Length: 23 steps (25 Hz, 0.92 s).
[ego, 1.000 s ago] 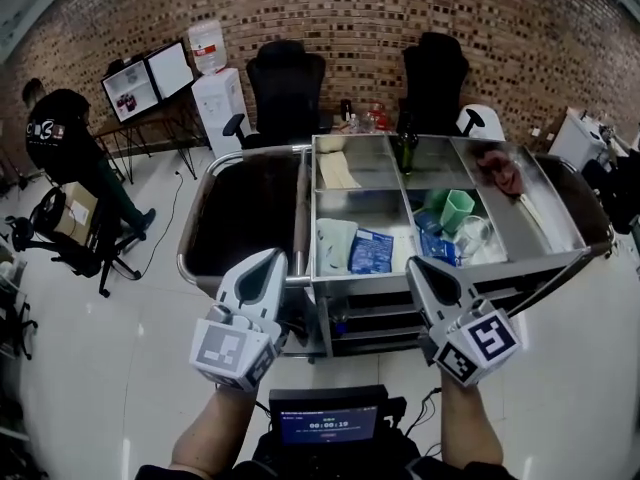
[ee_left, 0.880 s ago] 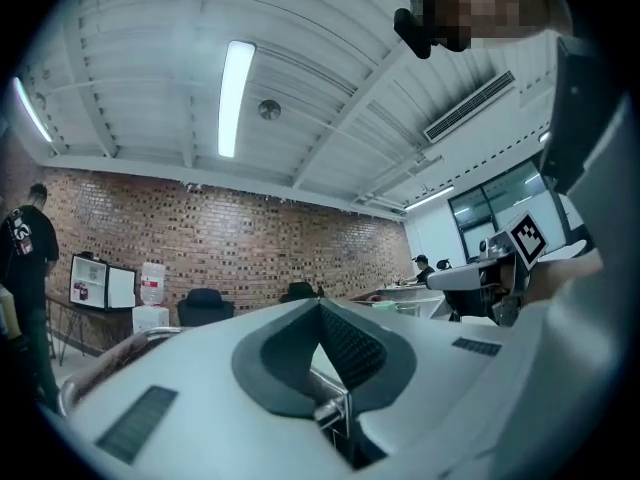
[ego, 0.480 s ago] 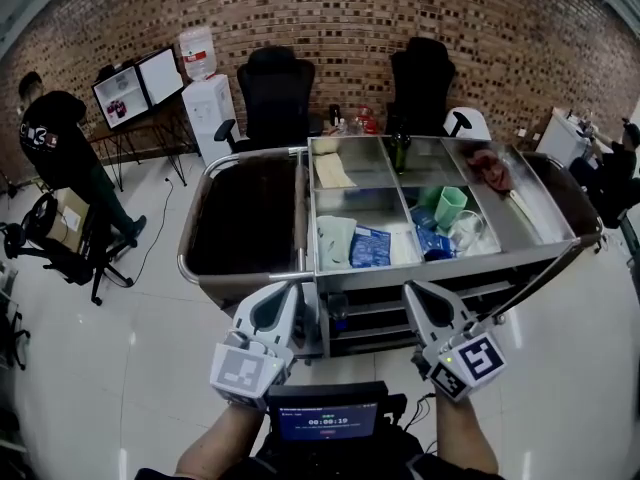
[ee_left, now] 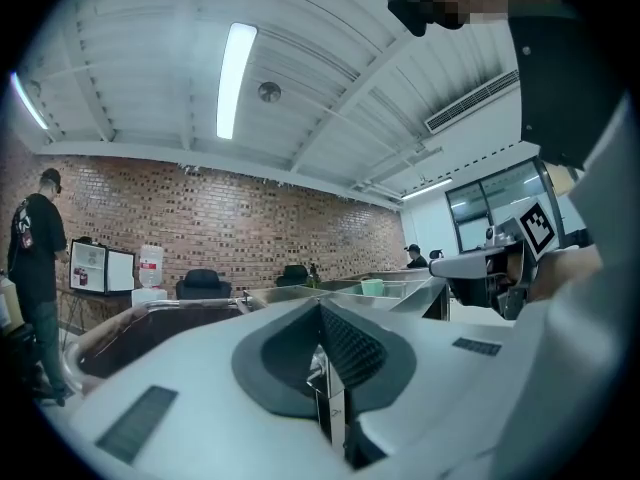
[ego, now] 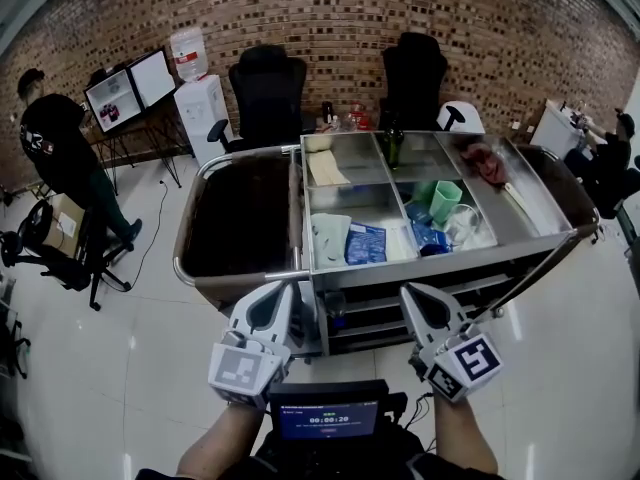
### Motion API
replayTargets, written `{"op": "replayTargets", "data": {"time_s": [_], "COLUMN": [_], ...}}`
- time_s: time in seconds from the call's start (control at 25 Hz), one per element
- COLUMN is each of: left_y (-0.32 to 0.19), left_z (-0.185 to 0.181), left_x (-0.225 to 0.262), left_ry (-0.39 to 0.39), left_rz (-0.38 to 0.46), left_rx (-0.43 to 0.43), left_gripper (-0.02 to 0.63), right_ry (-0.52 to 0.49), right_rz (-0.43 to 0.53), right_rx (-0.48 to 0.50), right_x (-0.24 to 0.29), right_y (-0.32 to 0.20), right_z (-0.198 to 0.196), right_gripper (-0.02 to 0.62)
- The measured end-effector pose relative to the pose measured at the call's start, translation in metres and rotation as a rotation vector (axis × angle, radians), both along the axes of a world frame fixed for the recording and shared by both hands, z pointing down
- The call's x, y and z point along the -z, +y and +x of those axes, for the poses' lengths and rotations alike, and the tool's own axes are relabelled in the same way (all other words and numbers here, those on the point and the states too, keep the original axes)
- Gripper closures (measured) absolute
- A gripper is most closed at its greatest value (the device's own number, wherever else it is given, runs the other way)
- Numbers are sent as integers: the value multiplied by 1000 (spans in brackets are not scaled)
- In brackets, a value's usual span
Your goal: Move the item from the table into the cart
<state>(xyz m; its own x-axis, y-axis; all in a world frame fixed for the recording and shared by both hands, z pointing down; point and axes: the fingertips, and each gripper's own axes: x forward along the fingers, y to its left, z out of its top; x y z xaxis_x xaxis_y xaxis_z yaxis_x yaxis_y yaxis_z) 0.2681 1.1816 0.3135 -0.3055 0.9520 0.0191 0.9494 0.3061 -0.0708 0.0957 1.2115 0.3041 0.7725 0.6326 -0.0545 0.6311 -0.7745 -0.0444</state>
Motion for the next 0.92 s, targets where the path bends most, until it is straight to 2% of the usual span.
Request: {"op": "replayTargets", "data": {"time_s": [0.2,0.36,0.52,0.92], "left_y": [6,5,7,7], "left_z": [1,-1,-3,-4], "left_x": [-2,2,3,-2], "left_ry": [6,-18,14,6], "left_rz": [4,-2,-4,9], "left_rx": [0,-14,-13,-11], "left_gripper": [606,606,606,606], "right_ry": [4,2,-2,-3], "right_rz": [12,5,4,2], "right_rx": [5,1,-14,-11], "right_x": [-3,-1,-1,-3], "right_y": [3,4,4,3], "right_z": [1,0,-3,-5], "right_gripper": [594,594,594,594]}}
